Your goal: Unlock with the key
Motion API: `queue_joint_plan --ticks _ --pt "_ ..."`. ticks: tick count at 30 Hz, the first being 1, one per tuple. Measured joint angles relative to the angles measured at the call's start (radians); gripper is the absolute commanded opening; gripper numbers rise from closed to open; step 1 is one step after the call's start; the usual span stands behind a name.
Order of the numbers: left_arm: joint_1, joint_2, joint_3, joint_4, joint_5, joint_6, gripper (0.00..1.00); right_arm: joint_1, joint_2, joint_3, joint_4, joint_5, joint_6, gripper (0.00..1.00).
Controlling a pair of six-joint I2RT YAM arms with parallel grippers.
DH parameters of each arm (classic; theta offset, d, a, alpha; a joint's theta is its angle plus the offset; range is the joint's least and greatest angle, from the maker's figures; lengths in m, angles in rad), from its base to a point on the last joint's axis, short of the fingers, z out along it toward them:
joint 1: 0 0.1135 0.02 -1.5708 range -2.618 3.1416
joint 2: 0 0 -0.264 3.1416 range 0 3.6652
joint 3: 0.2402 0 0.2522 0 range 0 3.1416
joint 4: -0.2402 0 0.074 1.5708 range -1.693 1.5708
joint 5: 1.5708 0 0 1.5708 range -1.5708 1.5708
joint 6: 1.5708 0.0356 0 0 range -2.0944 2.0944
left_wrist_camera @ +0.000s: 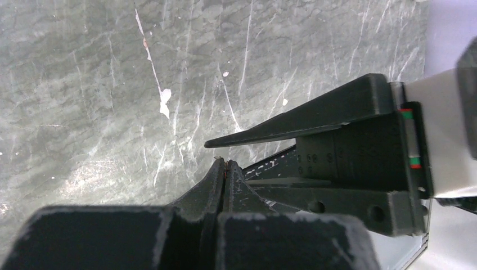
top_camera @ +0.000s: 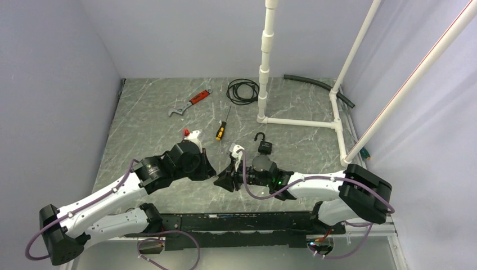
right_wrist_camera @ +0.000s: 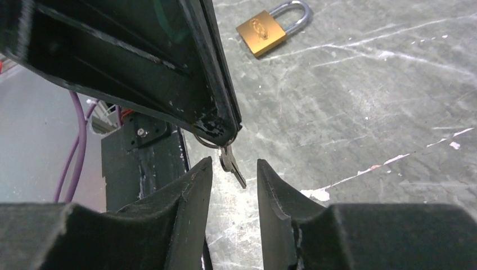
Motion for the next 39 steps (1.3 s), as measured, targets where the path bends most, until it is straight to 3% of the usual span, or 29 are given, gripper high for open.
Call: queue_joint_plan --ticks 14,23,26,28,30,32,39 --pt "0.000 -0.016 0.000 0.000 0.001 -0.010 0.00 0.001 0.021 0.000 0.006 -0.018 -0.019 0.01" --pt "0.000 -0.027 0.000 -0.002 -0.003 -0.019 0.00 0.004 0.004 0.000 -0.003 -0.023 -0.017 0.00" --pt "-0.002 -0.047 -0.007 0.006 0.004 -0.026 0.12 0.006 -0.039 0.006 -0.065 -0.017 -0.001 0.00" --pt "-0.004 -0.071 -0.018 0.013 0.004 -0.031 0.31 0.009 -0.066 0.043 -0.166 -0.005 0.016 0.00" --pt "-0.004 -0.107 -0.042 0.013 0.004 -0.034 0.58 0.009 -0.081 0.082 -0.263 0.013 0.029 0.00" --pt "-0.003 -0.142 -0.073 0.015 0.010 -0.031 0.68 0.007 -0.097 0.125 -0.382 0.022 0.048 0.00" --pt "-0.003 -0.235 -0.224 0.072 0.056 -0.040 0.58 0.021 -0.184 0.172 -0.806 0.040 0.175 0.00"
